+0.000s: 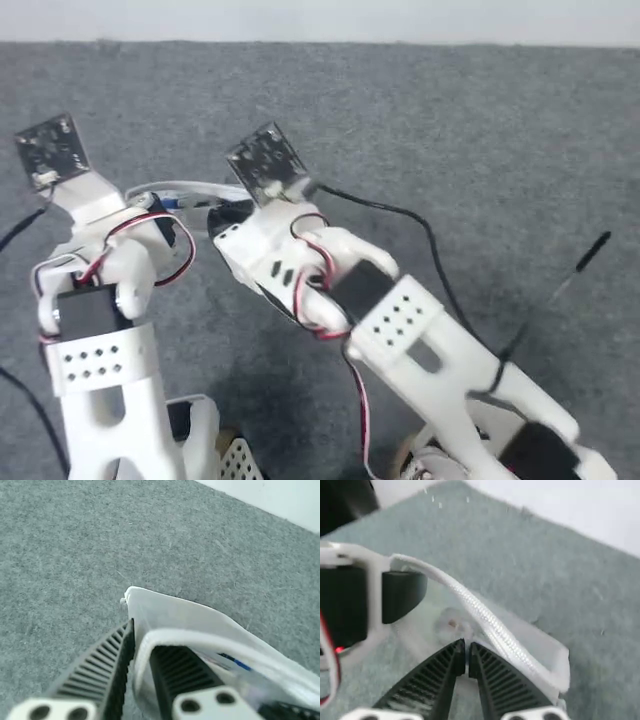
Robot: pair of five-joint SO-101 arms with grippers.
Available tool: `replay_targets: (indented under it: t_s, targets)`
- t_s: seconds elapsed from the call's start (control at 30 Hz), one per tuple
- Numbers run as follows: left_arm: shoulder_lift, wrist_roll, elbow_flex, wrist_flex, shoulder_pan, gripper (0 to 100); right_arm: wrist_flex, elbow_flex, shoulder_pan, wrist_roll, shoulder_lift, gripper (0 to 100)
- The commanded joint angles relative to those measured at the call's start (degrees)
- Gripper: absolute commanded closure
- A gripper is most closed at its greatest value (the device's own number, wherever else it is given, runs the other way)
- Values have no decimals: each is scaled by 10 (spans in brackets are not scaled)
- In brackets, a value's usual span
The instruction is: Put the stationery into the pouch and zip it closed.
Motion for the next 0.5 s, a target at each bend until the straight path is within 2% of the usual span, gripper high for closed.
replay_targets:
  t_s: [0.0, 0.17, 0.33, 0.47]
  targets:
    - [9, -7, 0, -7, 0, 989, 82, -88, 0, -8, 88, 988]
    - [9, -7, 1, -7, 0, 989, 143, -139, 16, -8, 125, 988]
    - [9, -7, 1, -7, 0, 989, 202, -154, 26, -6, 63, 988]
    - [9, -7, 1, -7, 0, 989, 209, -127, 27, -5, 15, 988]
